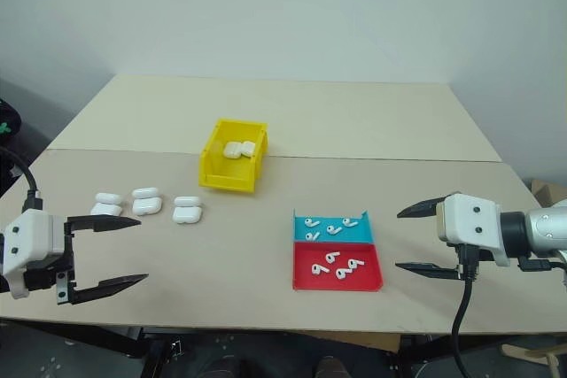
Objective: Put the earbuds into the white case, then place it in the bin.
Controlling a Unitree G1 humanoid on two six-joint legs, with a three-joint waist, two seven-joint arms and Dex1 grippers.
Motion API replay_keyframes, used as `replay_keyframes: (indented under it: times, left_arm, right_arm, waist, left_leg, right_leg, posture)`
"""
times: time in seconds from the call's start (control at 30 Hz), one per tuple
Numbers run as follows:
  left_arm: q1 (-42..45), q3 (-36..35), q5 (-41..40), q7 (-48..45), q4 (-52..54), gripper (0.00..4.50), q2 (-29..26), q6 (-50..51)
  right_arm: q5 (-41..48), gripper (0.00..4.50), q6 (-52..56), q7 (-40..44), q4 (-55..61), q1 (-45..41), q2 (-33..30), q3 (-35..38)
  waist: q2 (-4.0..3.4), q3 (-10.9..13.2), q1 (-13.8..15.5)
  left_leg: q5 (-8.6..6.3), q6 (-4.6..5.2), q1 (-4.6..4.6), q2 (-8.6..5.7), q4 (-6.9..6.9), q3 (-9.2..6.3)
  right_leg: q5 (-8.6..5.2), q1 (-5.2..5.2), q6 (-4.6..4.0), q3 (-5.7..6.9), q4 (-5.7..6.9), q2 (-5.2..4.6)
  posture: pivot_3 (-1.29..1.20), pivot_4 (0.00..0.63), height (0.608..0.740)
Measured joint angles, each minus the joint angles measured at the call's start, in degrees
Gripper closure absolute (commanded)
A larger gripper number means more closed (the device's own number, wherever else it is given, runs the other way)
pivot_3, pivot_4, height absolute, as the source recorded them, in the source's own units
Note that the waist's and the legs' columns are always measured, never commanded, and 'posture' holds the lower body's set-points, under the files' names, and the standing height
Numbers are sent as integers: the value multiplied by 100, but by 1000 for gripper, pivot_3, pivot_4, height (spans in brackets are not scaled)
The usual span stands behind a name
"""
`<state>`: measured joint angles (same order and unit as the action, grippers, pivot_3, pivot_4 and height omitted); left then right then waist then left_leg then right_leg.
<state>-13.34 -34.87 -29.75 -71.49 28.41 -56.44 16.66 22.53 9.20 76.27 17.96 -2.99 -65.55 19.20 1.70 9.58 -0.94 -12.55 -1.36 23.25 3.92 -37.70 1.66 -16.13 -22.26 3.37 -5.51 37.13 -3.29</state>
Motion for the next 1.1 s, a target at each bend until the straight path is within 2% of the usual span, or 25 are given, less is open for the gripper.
replay_keyframes:
  times: [0.47,0.67,0.77,0.83,0.87,0.93,1.0,1.1]
  left_arm:
    - [61,27,56,357,35,0,-17,302]
    - [82,24,10,1115,571,0,-20,1209]
    - [200,44,18,1556,955,0,-291,1906]
    - [492,235,7,1858,1093,0,-704,2584]
    - [862,486,-87,2112,1112,0,-941,3153]
    - [1749,972,-341,2578,1086,0,-1071,4232]
    - [2873,1678,-461,3081,918,0,-952,5461]
    - [4115,2547,-486,3738,502,0,-465,6967]
  right_arm:
    - [-89,43,4,-19,30,31,0,0]
    - [-97,43,64,-21,131,193,-1,41]
    - [-92,43,142,-37,338,449,1,213]
    - [-92,43,178,-87,453,594,26,261]
    - [-95,43,230,-141,501,666,70,282]
    - [-99,43,279,-206,576,759,118,292]
    - [-105,43,335,-284,646,814,130,259]
    - [-108,43,376,-407,695,785,151,167]
  waist:
    - [0,0,-2]
    - [0,0,2]
    - [2,1,24]
    - [2,1,32]
    - [2,1,37]
    - [1,1,34]
    - [2,1,28]
    - [3,0,0]
  left_leg:
    - [0,0,0,0,0,0]
    - [0,0,2,-1,0,-1]
    - [0,0,1,-1,0,-4]
    - [0,0,-2,-2,-1,-6]
    - [0,0,-4,-3,-3,-6]
    - [0,0,-3,-5,-4,-6]
    - [1,0,-4,-6,-6,-11]
    - [1,0,3,-7,-8,-15]
  right_leg:
    - [0,0,0,0,0,0]
    - [0,0,1,0,0,0]
    - [0,1,1,1,1,0]
    - [0,4,1,2,0,1]
    - [0,7,2,2,3,0]
    - [1,4,7,0,3,0]
    - [2,8,9,1,5,4]
    - [4,6,10,-1,7,7]
  posture:
    - [0,150,740]
    - [0,150,740]
    - [0,150,740]
    - [0,150,740]
    - [0,150,740]
    - [0,150,740]
    - [0,150,740]
    - [0,150,740]
